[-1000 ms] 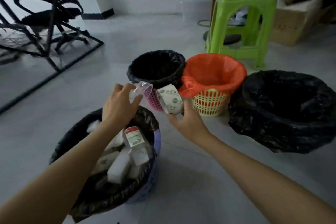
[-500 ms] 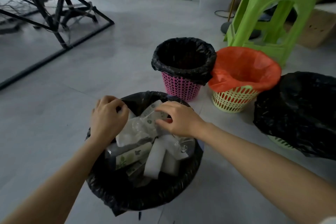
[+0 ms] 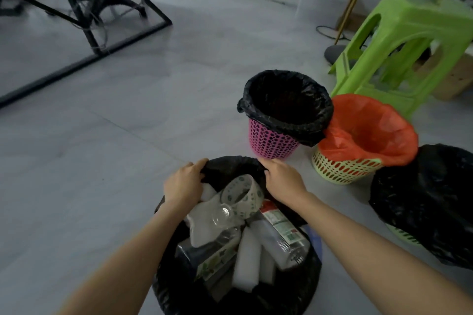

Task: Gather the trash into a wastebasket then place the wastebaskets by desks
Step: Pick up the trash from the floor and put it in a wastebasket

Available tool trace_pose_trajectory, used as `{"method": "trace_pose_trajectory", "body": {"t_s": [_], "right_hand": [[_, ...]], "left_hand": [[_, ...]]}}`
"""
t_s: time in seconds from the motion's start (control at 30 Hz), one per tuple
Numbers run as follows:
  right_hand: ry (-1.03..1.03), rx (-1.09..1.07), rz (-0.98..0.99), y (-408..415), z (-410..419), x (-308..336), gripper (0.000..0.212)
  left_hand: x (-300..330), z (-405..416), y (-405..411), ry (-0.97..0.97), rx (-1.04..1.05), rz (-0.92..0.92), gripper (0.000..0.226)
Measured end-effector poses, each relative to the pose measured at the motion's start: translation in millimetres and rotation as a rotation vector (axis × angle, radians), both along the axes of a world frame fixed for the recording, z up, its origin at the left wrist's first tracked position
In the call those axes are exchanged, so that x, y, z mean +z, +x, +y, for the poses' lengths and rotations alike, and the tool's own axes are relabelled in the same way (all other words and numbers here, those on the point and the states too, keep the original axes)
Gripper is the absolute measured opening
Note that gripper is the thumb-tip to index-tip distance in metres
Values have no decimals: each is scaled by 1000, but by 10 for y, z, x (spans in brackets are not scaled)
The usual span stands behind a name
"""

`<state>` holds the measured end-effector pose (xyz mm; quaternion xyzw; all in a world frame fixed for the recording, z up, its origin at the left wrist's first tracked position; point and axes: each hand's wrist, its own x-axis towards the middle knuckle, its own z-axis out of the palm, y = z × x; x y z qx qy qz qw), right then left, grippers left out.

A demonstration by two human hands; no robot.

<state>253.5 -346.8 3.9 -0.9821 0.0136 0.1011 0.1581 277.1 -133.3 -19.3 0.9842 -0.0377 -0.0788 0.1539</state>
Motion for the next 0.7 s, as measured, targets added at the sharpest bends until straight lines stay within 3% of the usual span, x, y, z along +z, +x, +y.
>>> {"method": "trace_pose_trajectory", "body": {"t_s": [0.13,0.27,0.5,0.6,0.7], "right_hand": [[74,36,-10,178,367,-50,48],[363,-52,27,321,836,-96,45],[832,-217,109,521,1530,-118,34],[853,-168,115,612,1586,-186,24],[815,-169,113,793,1401,-342,28]], "left_hand": [[57,328,147,39,91,-62,47],[146,645,404,121,199,-129,42],[314,864,393,-37,337,-168,47],[324,810,277,-73,369,-209,45],[261,585,186,-56,347,-230,44]]}}
